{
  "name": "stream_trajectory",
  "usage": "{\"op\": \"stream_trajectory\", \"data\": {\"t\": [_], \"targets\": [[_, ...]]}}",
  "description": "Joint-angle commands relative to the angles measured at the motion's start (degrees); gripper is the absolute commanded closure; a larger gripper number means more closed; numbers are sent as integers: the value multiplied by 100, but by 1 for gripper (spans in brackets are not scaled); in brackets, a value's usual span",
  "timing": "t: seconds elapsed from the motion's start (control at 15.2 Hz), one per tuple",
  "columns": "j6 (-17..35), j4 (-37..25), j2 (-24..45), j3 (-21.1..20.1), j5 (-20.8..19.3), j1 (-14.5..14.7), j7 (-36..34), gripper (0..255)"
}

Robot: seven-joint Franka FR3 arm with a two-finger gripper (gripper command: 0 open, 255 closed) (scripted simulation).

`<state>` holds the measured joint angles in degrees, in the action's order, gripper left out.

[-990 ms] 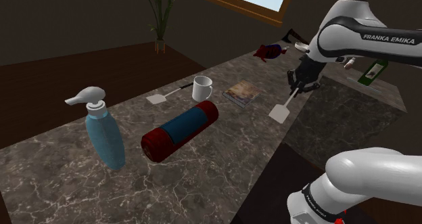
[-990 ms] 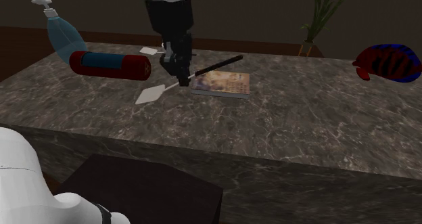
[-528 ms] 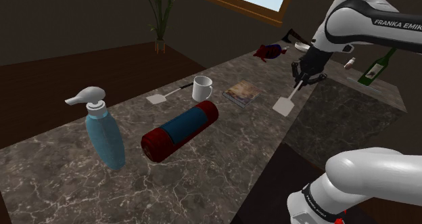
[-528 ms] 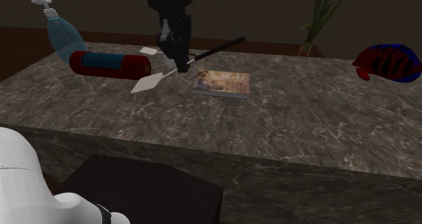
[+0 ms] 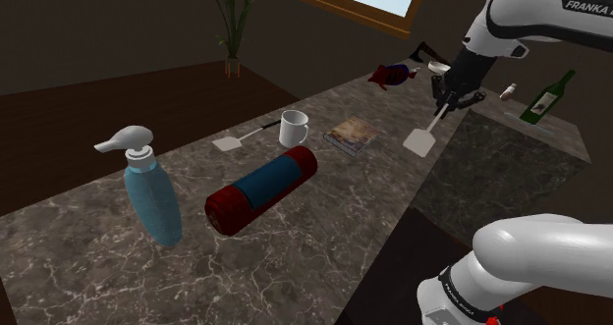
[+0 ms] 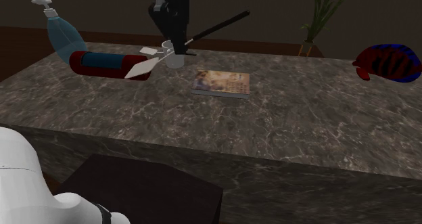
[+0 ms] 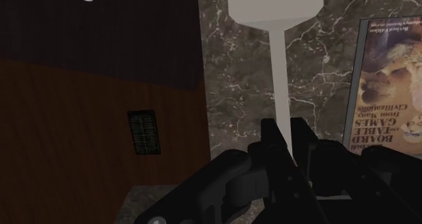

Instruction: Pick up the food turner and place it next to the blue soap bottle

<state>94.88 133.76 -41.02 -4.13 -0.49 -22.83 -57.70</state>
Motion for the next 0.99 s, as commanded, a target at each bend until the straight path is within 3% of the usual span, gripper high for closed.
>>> {"op": "stream_trajectory", "data": {"t": [0.0, 0.92], "targets": [[-166, -195, 30, 3, -4, -3, 6, 255], [-1160, -1548, 389, 15, -30, -31, 40, 255]]}}
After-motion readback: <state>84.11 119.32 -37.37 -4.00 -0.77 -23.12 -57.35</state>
